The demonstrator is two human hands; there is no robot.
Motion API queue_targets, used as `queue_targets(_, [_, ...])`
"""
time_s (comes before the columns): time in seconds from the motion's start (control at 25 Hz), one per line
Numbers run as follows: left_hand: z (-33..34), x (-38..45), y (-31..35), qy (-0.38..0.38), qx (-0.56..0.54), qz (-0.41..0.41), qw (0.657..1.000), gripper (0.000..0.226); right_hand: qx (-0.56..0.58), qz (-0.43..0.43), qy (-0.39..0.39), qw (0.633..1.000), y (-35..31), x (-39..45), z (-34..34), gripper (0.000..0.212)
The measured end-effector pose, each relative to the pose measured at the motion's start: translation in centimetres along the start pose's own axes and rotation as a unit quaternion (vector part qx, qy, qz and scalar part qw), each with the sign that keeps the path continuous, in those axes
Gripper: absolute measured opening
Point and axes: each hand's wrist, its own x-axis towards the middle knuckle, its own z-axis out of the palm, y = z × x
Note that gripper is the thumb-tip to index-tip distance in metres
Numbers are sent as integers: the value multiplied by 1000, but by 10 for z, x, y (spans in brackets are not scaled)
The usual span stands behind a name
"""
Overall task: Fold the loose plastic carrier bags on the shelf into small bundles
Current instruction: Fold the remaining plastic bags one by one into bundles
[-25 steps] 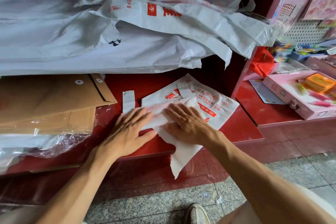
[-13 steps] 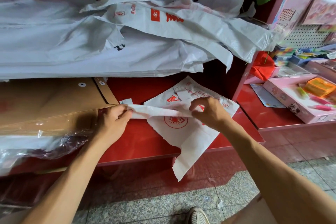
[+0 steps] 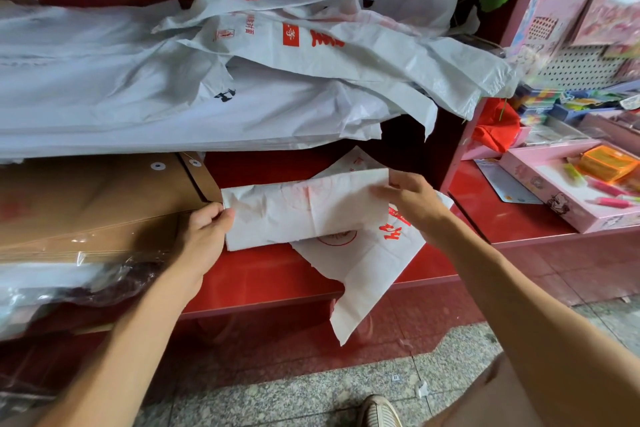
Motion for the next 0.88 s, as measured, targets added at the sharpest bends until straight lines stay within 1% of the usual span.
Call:
queue_targets(0.04, [2,-1,-1,18,47,0,999,14,21,30,-5,999,-2,-2,1,23])
queue_targets(0.08, [5,-6,2,34,94,-2,995,14,-7,63,-19,998,-4,-3,2,34])
queue_targets(0.12, [6,-10,4,48,134,-5,990,19,-68,100,-39,992,-3,-4,3,47])
queue_targets(0.16, [6,-16,10,47,154,-9,987,28,-120,127,-54,983,-3,-4,4,56])
queue_targets(0.2, [4,-20,17,27,158,-17,987,35,-153,143,-60,976,-4,-5,4,58])
queue_targets(0.24, [1,-25,25,-17,151,-29,988,39,-171,147,-58,973,-3,-4,4,55])
queue_targets(0.28, [-4,-27,29,-73,154,-38,985,40,-173,143,-43,974,-5,-4,5,48])
queue_targets(0.36, [-13,-30,34,-176,206,-46,961,42,-133,128,1,983,-9,-5,2,26])
queue_targets(0.4, [-13,-32,34,-203,231,-45,950,45,-88,118,10,989,-10,-6,-1,22])
queue_targets(0.44, [-11,-31,31,-204,251,-40,945,50,-49,110,-6,993,-12,-8,-5,23])
queue_targets(0.48, [-8,-29,26,-182,261,-34,947,54,-38,99,-47,993,-13,-10,-8,28])
queue_targets(0.52, [-4,-27,22,-147,263,-25,953,56,-71,90,-106,988,-11,-12,-11,42])
queue_targets(0.56, [-1,-25,19,-111,258,-20,960,54,-151,81,-159,972,-8,-13,-12,57])
queue_targets(0.6, [0,-22,14,-81,252,-15,964,51,-247,63,-186,949,-4,-13,-8,67])
queue_targets(0.64, [1,-19,10,-62,253,-6,965,46,-322,34,-185,928,2,-13,-3,69])
queue_targets(0.68, [2,-17,6,-52,261,5,964,40,-359,-1,-160,920,8,-11,3,64])
queue_targets(0.72, [2,-17,3,-43,271,25,961,33,-365,-35,-119,923,10,-10,8,55])
queue_targets(0.8, [2,-18,4,-22,284,87,955,18,-328,-80,-52,940,7,-10,13,32])
queue_targets(0.88, [3,-18,11,13,255,135,958,6,-216,-97,4,972,2,-8,12,14])
